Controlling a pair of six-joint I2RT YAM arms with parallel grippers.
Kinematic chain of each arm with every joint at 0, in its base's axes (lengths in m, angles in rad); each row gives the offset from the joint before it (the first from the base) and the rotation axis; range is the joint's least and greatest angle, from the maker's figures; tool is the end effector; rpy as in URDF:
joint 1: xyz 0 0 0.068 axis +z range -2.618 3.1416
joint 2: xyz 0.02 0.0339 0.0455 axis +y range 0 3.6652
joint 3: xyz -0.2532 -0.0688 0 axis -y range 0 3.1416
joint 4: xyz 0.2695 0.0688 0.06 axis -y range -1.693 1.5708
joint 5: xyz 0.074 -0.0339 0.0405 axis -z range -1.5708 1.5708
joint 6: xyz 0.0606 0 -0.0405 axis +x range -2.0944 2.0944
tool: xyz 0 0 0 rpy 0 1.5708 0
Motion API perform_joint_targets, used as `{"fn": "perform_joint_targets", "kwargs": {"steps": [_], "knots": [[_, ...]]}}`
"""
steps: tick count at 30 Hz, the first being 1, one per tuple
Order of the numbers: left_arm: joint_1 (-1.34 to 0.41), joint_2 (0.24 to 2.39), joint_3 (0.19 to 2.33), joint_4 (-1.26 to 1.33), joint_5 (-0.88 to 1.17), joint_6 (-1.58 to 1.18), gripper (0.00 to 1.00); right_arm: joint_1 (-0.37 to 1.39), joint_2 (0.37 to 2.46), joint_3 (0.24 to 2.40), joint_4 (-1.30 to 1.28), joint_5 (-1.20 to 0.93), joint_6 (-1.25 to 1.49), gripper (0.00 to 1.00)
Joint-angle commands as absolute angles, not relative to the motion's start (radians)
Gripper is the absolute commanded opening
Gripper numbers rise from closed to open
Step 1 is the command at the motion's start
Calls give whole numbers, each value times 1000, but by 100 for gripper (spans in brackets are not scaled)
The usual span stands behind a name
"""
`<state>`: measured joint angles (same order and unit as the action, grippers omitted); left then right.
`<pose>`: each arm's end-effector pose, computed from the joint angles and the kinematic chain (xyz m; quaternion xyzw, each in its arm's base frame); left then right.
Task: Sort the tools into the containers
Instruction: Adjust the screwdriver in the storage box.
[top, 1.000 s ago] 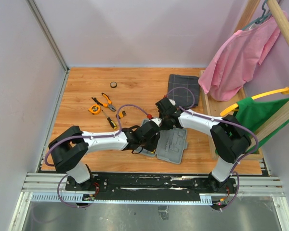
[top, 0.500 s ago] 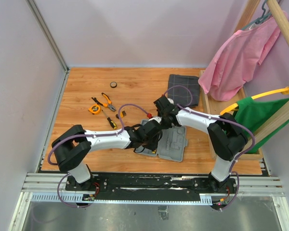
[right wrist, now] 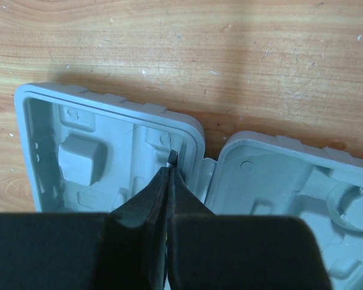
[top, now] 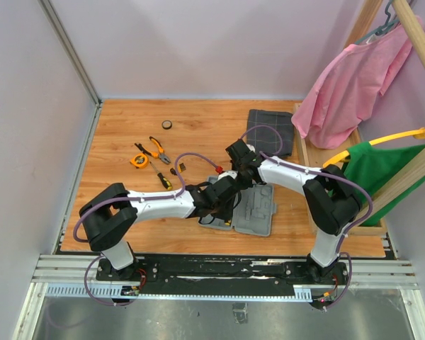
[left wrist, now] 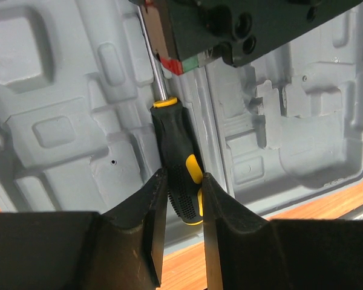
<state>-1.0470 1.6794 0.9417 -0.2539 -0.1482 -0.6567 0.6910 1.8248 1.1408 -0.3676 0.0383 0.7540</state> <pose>0.1881 -0.3077 0.1163 0.1646 0.9417 -0.1676 0.2409 0.3075 0.2513 0.1180 0.0353 0.9657 0.1558 0.2048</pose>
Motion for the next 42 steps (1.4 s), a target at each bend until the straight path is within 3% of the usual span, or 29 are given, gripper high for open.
{"fn": "perform_joint_targets", "kwargs": {"steps": [1, 17, 30, 42], "knots": [[-1080, 1859, 842, -371, -94, -634, 20, 706, 2007, 1040, -505, 71, 710, 1], [-1099, 1958, 766, -350, -59, -635, 15, 707, 2021, 1014, -486, 68, 705, 1], [-1100, 1873, 708, -460, -121, -647, 13, 706, 1987, 1025, -542, 103, 686, 1], [-1099, 1856, 731, -511, -151, -644, 13, 712, 2080, 967, -526, 132, 707, 1]]}}
